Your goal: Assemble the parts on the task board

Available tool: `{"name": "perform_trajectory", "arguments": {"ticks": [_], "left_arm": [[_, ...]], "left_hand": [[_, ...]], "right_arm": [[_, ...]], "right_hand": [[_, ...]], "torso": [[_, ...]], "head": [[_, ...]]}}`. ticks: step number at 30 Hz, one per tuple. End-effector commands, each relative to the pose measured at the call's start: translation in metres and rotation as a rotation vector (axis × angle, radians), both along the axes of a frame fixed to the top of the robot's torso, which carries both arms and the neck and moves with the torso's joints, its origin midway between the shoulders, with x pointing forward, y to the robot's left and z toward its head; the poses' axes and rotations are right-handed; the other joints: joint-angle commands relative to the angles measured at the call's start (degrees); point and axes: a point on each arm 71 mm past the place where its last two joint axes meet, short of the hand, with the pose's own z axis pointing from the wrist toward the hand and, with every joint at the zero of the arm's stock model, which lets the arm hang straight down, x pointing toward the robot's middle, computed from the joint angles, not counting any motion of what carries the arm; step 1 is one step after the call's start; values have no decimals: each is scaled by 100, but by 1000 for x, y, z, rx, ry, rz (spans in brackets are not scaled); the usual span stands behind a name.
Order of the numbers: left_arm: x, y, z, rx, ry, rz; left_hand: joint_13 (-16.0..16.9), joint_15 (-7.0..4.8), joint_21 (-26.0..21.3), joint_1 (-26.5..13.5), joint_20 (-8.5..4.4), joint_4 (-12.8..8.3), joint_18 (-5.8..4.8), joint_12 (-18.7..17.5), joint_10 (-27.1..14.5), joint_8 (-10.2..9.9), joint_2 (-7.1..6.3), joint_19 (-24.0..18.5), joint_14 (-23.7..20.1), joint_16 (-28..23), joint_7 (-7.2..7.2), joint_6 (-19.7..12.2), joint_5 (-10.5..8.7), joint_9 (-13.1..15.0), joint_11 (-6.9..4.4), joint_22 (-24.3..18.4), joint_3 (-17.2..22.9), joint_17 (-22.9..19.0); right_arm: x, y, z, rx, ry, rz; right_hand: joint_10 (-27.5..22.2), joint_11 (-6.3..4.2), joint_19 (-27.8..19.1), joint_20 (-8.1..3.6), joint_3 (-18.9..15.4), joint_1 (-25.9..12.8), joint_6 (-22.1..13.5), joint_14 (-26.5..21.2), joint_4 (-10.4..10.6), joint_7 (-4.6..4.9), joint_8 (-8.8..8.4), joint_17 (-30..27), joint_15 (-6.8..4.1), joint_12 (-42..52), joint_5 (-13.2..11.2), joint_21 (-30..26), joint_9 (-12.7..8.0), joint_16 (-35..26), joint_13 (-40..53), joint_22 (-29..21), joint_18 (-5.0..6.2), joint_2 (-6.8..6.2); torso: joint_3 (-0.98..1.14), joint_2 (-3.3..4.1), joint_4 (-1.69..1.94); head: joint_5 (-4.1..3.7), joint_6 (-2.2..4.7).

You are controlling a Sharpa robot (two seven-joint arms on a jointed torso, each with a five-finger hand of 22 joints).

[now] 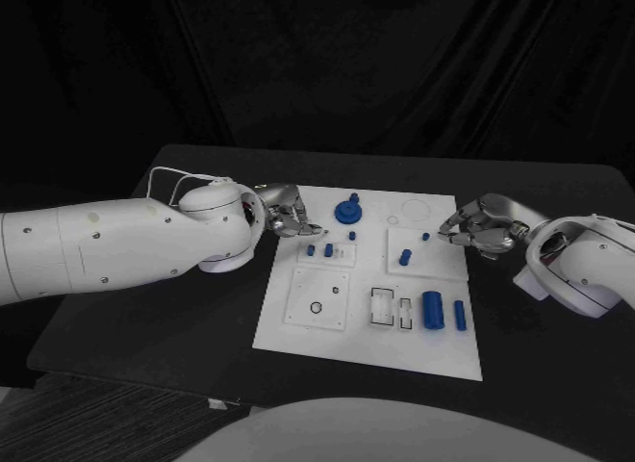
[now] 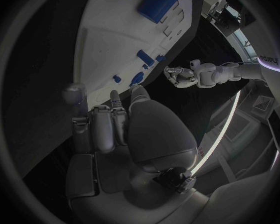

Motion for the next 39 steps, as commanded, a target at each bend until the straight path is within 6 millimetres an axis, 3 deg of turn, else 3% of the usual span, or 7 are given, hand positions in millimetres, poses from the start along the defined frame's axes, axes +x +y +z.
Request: {"name": "perform_trajectory", "arguments": {"ticks": [1, 15, 22, 39], "left_arm": [[-2, -2, -5, 41, 31, -12], [-5, -6, -17, 68, 80, -26], [-5, -10, -19, 69, 85, -34], [-6, -13, -26, 109, 130, -48]], "left_hand": [[1462, -28, -44, -137, -4, 11, -176, -4, 610, 153, 12, 217, 625, 58, -17, 76, -78, -27, -6, 1310, -81, 1513], [1462, -61, -55, -187, -35, 11, -174, -4, 610, 296, 26, 214, 625, 58, -62, 140, 16, 57, -45, 1307, -111, 1513], [1462, -64, -64, -212, -39, 12, -172, -4, 610, 314, 33, 210, 625, 58, -65, 144, 22, 68, -48, 1305, -121, 1513], [1462, -79, -77, -215, -54, 6, -170, -4, 610, 376, 52, 206, 625, 58, -87, 160, 120, 104, -67, 1301, -118, 1513]], "right_arm": [[0, -1, -1, -9, 5, -11], [0, -1, -1, -10, 5, -12], [0, -1, -2, -11, 7, -11], [0, 0, -2, -13, 11, -10]], "right_hand": [[38, -56, -40, 6, 98, 243, -10, 7, 32, -8, 5, 538, -22, -148, 82, -81, -64, -86, 302, 549, 204, 109], [32, -55, -43, 6, 102, 238, -3, 4, 34, -8, 8, 534, -21, -151, 81, -91, -64, -88, 297, 547, 206, 98], [32, -55, -43, 6, 102, 238, -3, 4, 34, -8, 8, 534, -21, -151, 81, -91, -64, -88, 297, 547, 206, 98], [32, -55, -43, 6, 102, 238, -3, 4, 34, -8, 8, 534, -21, -151, 81, -91, -64, -88, 297, 547, 206, 98]], "torso": [[-1, 7, -5], [14, 2, -9], [1, 10, -8], [0, 11, -8]], "head": [[15, 0], [13, 0], [6, 0], [-1, 0]]}}
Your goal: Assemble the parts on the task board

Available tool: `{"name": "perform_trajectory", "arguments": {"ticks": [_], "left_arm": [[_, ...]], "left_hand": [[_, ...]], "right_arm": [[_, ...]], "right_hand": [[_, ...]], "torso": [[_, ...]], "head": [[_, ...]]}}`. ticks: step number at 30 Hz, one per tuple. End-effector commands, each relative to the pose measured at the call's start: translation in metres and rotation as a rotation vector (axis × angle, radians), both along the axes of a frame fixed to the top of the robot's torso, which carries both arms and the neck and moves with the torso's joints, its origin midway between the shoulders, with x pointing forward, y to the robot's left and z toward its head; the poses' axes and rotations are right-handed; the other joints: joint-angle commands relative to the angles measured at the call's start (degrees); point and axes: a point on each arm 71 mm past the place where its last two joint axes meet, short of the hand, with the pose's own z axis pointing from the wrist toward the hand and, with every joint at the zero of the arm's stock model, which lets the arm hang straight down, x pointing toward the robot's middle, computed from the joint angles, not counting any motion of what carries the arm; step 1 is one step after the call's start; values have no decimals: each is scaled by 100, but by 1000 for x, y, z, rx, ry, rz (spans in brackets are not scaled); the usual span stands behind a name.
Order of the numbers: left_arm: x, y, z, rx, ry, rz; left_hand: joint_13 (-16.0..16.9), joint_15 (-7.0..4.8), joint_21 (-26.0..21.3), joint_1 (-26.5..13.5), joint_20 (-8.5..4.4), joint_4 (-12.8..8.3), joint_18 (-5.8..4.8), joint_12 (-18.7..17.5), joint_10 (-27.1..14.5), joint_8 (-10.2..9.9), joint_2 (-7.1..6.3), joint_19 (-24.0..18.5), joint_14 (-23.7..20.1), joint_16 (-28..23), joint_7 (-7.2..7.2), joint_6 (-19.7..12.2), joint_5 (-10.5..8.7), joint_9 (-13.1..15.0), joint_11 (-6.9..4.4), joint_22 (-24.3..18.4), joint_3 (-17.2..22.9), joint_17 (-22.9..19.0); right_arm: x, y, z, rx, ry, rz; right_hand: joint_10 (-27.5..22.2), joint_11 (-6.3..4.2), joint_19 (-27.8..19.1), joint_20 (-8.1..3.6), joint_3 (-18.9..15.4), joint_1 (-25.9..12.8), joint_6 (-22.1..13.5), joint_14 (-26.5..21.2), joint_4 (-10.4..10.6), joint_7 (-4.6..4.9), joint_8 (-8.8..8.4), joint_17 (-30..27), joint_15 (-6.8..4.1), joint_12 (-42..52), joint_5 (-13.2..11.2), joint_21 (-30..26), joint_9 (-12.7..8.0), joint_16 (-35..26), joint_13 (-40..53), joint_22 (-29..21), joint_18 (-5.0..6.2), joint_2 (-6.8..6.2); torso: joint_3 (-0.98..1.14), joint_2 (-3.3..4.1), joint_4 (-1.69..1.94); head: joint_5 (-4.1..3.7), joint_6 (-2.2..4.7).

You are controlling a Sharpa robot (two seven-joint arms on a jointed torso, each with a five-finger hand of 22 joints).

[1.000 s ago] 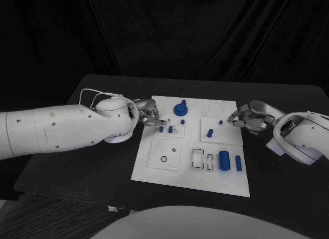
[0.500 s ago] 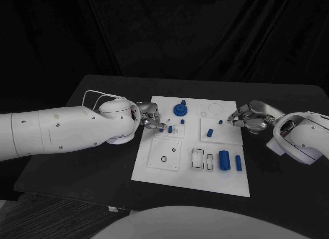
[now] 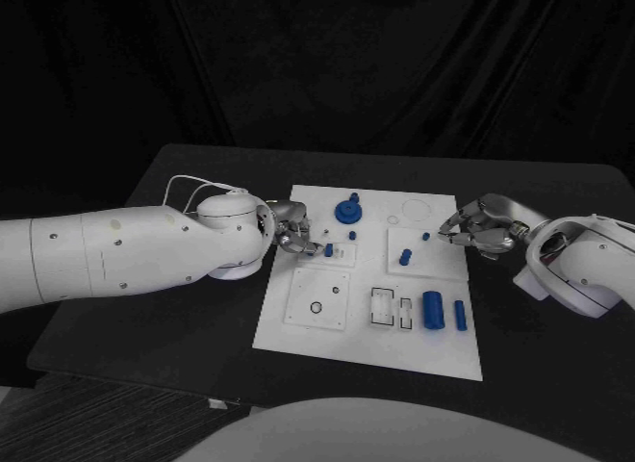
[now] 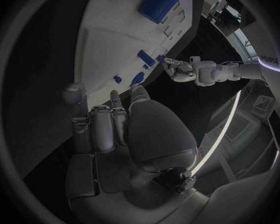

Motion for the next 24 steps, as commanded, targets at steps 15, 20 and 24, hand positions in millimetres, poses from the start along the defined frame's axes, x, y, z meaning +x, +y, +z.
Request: {"name": "perform_trajectory", "arguments": {"ticks": [15, 20, 24], "left_arm": [[-1, -3, -8, 34, 41, -15], [2, -3, -8, 29, 34, -14], [4, -4, -8, 15, 18, -13]], "left_hand": [[1462, -143, -61, 29, -81, -11, -175, -4, 599, 346, -35, 192, 626, 58, -99, 176, 449, 267, -76, 1307, -32, 1514], [1462, -165, -64, 62, -108, -2, -175, -4, 599, 194, -30, 194, 626, 58, -114, 259, 633, 85, -97, 1307, 46, 1514], [1462, -160, -73, 156, -119, -14, -174, -4, 599, -99, -54, 191, 626, 58, -107, 340, 836, -262, -84, 1306, 181, 1514]], "right_arm": [[-1, 0, -2, -11, 11, -8], [0, 0, -3, -12, 11, -8], [0, 0, -3, -12, 12, -7]], "right_hand": [[27, -55, -49, 7, 109, 238, -2, -1, 33, -8, 8, 526, -21, -154, 82, -107, -64, -97, 293, 543, 208, 97], [22, -54, -52, 7, 112, 238, -1, -1, 33, -8, 8, 526, -20, -157, 83, -115, -65, -96, 289, 541, 210, 95], [19, -54, -54, 7, 113, 238, 0, -6, 33, -8, 8, 519, -20, -159, 83, -122, -65, -103, 286, 540, 211, 94]], "torso": [[-2, 0, 3], [-3, 0, 1], [-3, 0, 0]], "head": [[-14, 0], [-13, 0], [-12, 0]]}}
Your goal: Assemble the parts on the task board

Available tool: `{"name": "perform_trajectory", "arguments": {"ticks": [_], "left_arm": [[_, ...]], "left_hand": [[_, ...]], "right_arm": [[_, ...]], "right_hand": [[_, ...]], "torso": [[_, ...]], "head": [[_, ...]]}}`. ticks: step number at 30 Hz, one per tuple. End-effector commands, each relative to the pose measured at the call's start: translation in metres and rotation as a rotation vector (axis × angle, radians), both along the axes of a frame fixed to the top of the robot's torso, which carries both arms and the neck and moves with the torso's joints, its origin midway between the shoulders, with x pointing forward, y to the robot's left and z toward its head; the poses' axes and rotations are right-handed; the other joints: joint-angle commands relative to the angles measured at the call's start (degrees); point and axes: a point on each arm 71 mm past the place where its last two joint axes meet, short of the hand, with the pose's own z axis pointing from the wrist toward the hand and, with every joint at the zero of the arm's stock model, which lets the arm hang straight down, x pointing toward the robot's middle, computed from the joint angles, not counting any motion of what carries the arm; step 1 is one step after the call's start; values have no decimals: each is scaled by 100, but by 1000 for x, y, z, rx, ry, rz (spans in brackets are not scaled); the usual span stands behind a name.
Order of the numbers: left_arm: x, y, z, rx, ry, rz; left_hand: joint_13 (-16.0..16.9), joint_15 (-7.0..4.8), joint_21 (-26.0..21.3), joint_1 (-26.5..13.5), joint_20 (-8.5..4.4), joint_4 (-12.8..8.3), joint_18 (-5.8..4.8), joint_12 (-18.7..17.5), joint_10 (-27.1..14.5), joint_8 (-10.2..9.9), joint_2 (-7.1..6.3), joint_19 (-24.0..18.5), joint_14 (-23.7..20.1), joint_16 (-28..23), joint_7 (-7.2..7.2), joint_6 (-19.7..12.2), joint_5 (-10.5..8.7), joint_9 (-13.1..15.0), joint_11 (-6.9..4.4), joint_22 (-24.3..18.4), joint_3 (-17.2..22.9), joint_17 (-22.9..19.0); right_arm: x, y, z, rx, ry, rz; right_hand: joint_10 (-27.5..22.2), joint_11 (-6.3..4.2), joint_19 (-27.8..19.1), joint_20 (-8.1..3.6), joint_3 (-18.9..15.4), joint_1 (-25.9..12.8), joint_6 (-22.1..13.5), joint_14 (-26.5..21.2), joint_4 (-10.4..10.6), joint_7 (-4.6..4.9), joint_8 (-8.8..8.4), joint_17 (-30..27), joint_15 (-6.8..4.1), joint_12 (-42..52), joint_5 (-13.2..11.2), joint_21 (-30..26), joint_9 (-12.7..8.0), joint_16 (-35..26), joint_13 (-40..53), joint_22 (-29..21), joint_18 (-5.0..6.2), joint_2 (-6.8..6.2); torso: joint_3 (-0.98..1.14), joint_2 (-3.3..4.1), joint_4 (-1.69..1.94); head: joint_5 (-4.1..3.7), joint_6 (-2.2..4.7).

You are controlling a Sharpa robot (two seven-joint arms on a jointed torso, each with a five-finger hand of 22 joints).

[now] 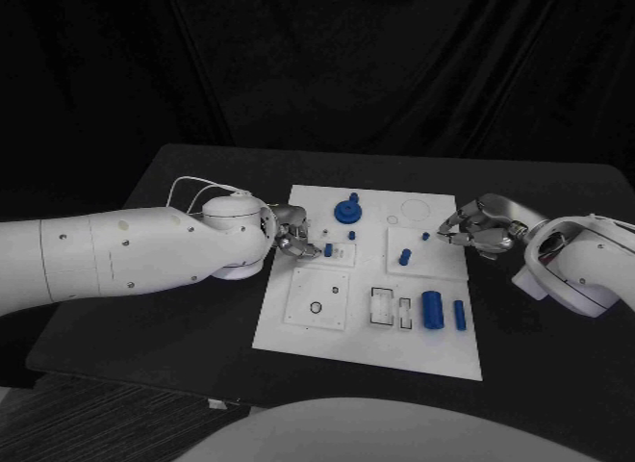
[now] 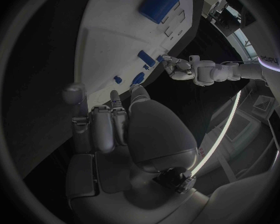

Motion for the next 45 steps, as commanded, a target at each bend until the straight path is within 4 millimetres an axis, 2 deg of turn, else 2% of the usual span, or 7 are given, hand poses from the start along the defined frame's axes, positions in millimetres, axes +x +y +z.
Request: {"name": "perform_trajectory", "arguments": {"ticks": [1, 20, 24, 25, 26, 33, 45], "left_arm": [[1, -3, 0, -23, -16, -12], [4, -2, 0, -47, -14, -7], [3, -2, 1, -60, -22, -12], [3, -2, 1, -63, -24, -12], [3, -1, 1, -65, -26, -13], [-1, 2, 3, -81, -29, -25], [5, 2, 30, -88, 18, -74]], "left_hand": [[1462, -22, -75, 112, 8, -9, -175, -4, 636, -200, 3, 248, 645, 58, 23, 103, 162, -197, -45, 1306, 209, 1514], [1462, -36, -78, 266, -8, -25, -173, -4, 636, -364, -140, 243, 645, 58, -4, 406, 1350, -510, -76, 1306, 1000, 1514], [1462, -53, -76, 395, -30, -23, -172, -4, 636, -294, -261, 240, 645, 58, 2, 345, 780, -398, -75, 1306, 1811, 1514], [1462, -70, -74, 454, -38, -74, -175, -4, 636, -259, -412, 237, 645, 58, -19, 317, 94, -343, -84, 1306, 2508, 1514], [1462, -47, -72, 212, -20, -68, -175, -4, 636, -157, -721, 237, 645, 58, 4, 362, 2, -251, -67, 1306, 3310, 1514], [1462, -53, -75, -316, -25, -471, -171, -4, 636, 111, -908, 231, 645, 58, -16, 372, -225, 8, -95, 1303, 4315, 1514], [1462, -50, -130, -501, -17, -723, -160, -4, 636, 277, -876, 196, 645, 58, -16, 312, -484, 167, -88, 1288, 4675, 1514]], "right_arm": [[-1, -1, -2, -10, 10, -7], [-1, -1, -3, -16, 21, -8], [-1, -1, -4, -18, 24, -8], [-1, -1, -4, -18, 24, -8], [-1, -2, -4, -18, 25, -9], [-1, -2, -4, -20, 28, -9], [-1, -2, -5, -23, 33, -9]], "right_hand": [[20, -54, -54, 7, 113, 238, 0, -6, 33, -8, 8, 519, -20, -159, 83, -121, -64, -103, 287, 540, 211, 94], [10, -53, -63, 7, 121, 237, 4, -12, 34, -8, 10, 510, -19, -164, 85, -143, -64, -112, 279, 535, 214, 97], [5, -53, -67, 8, 123, 237, 5, -14, 34, -8, 10, 507, -19, -168, 86, -155, -64, -115, 274, 532, 216, 98], [5, -53, -67, 8, 123, 237, 5, -14, 34, -8, 10, 507, -19, -168, 86, -155, -64, -115, 274, 532, 216, 98], [5, -53, -67, 8, 123, 237, 5, -14, 34, -8, 10, 507, -19, -168, 86, -155, -64, -115, 274, 532, 216, 98], [-1, -54, -69, 8, 125, 238, 5, -16, 34, -8, 10, 504, -19, -171, 86, -158, -65, -118, 270, 531, 217, 99], [-41, -59, -83, 8, 136, 242, 3, -25, 33, -10, 9, 493, -20, -196, 88, -191, -66, -131, 239, 524, 222, 104]], "torso": [[1, 1, -3], [2, -1, -3], [3, -1, -3], [4, 0, -2], [4, 0, -1], [0, -2, 3], [2, -2, 2]], "head": [[1, 0], [-3, 0], [-12, 0], [-15, 0], [-20, 0], [-35, 0], [-40, 0]]}}
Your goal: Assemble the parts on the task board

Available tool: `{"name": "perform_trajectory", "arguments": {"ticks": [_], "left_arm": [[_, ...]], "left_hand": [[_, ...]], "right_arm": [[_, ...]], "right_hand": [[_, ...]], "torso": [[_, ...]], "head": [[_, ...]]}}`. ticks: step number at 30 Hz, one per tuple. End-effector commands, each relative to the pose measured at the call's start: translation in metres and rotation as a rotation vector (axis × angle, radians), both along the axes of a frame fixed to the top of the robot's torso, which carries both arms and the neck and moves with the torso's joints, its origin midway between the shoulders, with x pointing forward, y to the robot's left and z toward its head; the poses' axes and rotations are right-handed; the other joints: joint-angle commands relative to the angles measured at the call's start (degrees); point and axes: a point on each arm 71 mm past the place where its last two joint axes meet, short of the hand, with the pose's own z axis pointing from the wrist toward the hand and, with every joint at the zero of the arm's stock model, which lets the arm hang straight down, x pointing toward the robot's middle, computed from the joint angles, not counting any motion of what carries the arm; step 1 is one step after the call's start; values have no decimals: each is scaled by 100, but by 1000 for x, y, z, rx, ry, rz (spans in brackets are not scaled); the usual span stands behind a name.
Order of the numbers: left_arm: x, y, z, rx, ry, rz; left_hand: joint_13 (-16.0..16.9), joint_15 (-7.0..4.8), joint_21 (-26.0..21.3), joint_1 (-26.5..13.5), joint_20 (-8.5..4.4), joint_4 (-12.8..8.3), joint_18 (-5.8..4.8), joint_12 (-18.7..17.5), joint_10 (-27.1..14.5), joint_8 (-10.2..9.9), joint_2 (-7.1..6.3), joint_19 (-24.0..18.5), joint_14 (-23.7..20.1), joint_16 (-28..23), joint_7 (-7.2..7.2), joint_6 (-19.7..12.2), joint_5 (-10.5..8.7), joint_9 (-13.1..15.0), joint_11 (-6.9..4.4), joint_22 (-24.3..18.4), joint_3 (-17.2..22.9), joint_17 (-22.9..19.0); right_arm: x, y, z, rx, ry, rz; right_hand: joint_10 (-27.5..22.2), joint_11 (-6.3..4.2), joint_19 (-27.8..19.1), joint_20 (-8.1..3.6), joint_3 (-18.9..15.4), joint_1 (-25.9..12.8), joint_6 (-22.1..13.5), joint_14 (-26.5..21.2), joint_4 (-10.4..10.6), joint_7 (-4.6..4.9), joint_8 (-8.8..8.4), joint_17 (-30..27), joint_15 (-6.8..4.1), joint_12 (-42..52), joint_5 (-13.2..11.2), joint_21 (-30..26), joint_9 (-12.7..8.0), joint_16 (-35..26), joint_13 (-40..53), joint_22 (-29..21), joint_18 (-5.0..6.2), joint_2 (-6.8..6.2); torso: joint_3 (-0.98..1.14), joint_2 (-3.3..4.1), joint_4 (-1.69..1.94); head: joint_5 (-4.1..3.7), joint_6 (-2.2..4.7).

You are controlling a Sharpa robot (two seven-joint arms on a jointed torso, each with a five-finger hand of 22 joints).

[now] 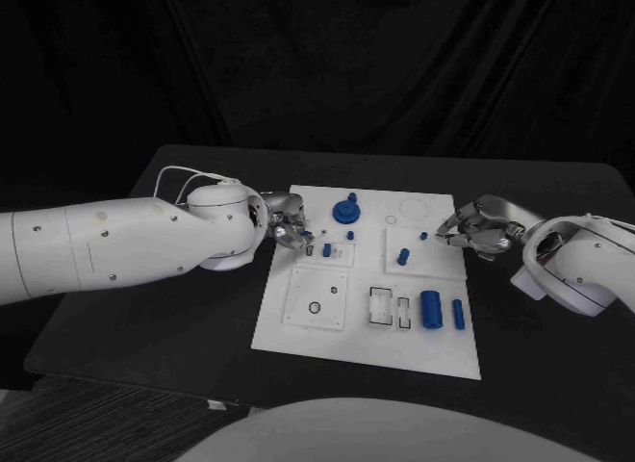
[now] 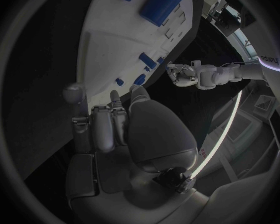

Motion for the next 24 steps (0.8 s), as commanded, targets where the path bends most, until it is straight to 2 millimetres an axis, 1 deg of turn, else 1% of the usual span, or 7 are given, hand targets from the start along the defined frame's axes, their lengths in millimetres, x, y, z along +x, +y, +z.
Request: {"name": "perform_trajectory", "arguments": {"ticks": [1, 3, 7, 9, 15, 19, 24], "left_arm": [[1, -5, 7, -16, 82, -57], [4, -5, 11, 3, 136, -76], [9, -4, 14, 20, 287, -72], [11, -4, 13, 21, 354, -57], [23, -2, 9, 58, 481, -34], [31, -4, 7, 68, 526, -26], [40, -7, 6, 42, 573, -6]], "left_hand": [[1462, -49, -65, -35, -16, -220, -160, -4, 619, 132, 138, 195, 644, 58, -137, 48, 81, 170, -6, 1288, 871, 1513], [1462, -45, -79, -63, -14, -238, -157, -4, 619, 151, 151, 186, 644, 58, -133, 44, 24, 186, -2, 1283, 896, 1513], [1462, -23, -125, -258, 3, -185, -148, -4, 619, 175, 143, 156, 644, 58, -118, -7, -231, 209, 18, 1270, 810, 1513], [1462, -16, -128, -342, 10, -143, -147, -4, 619, 177, 173, 152, 644, 58, -114, -20, -280, 208, 24, 1270, 751, 1513], [1462, -9, -158, -461, 21, -171, -141, -4, 619, 112, 134, 136, 644, 58, -97, -118, -259, 168, 38, 1260, 562, 1513], [1462, -9, -158, -465, 22, -184, -141, -4, 619, 102, 157, 137, 644, 58, -99, -121, -232, 158, 36, 1260, 544, 1513], [1462, -15, -157, -436, 19, -371, -141, -4, 619, 75, 170, 143, 644, 58, -105, -120, -107, 127, 29, 1260, 487, 1513]], "right_arm": [[-1, -1, -2, -14, 16, -7], [-1, 0, -2, -15, 17, -6], [-1, 1, -2, -15, 18, -5], [-1, 1, -3, -15, 19, -4], [-1, 1, -3, -16, 21, -3], [-1, 2, -3, -16, 22, -2], [-1, 3, -3, -15, 22, 0]], "right_hand": [[10, -9, -23, 7, 136, 242, 3, -25, 33, -10, 9, 493, -20, -195, 88, -124, -65, -82, 239, 524, 222, 104], [10, -9, -23, 7, 136, 242, 3, -25, 33, -10, 9, 493, -20, -195, 88, -124, -65, -82, 239, 524, 222, 104], [-1, -11, -28, 7, 141, 247, 4, -29, 31, -12, 9, 487, -21, -203, 89, -137, -66, -88, 231, 521, 225, 105], [-1, -11, -28, 7, 141, 247, 4, -29, 31, -12, 9, 487, -21, -203, 89, -137, -66, -88, 231, 521, 225, 105], [-6, -14, -31, 7, 152, 255, 7, -31, 27, -15, 11, 487, -22, -206, 90, -139, -65, -88, 228, 520, 225, 108], [-6, -14, -31, 7, 152, 255, 7, -31, 27, -15, 11, 487, -22, -206, 90, -139, -65, -88, 228, 520, 225, 108], [-12, -16, -35, 6, 161, 263, 10, -33, 24, -17, 12, 486, -24, -211, 90, -146, -65, -89, 223, 519, 226, 109]], "torso": [[0, -1, 0], [2, -3, -1], [6, -6, -5], [5, -8, -7], [7, 1, -10], [10, -1, -8], [5, 3, -8]], "head": [[-1, 0], [6, 0], [12, 0], [6, 0], [8, 0], [9, 0], [17, 0]]}}
